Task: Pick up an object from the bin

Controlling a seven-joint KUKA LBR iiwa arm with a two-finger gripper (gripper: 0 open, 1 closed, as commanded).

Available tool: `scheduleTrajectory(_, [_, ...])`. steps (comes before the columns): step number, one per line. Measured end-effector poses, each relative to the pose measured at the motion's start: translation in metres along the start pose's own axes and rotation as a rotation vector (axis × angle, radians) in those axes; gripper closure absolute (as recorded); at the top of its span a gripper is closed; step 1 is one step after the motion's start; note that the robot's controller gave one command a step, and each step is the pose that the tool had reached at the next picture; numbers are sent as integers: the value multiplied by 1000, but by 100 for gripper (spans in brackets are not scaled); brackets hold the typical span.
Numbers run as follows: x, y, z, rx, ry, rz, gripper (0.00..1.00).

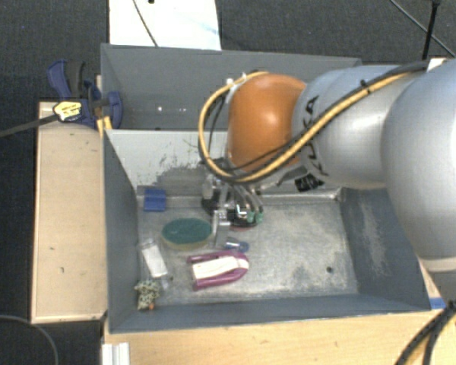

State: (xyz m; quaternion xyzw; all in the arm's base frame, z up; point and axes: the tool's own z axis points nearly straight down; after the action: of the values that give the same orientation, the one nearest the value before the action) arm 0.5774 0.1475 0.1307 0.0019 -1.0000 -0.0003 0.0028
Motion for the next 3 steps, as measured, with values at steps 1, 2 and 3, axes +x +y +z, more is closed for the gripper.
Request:
scheduleTrajectory(1, [1, -9, 60, -3, -9, -40, 0])
scheduleTrajectory(2, [-2, -10, 56, -2, -17, -35, 100])
scheduleTrajectory(3, [-4, 3, 11, -2, -12, 152, 100])
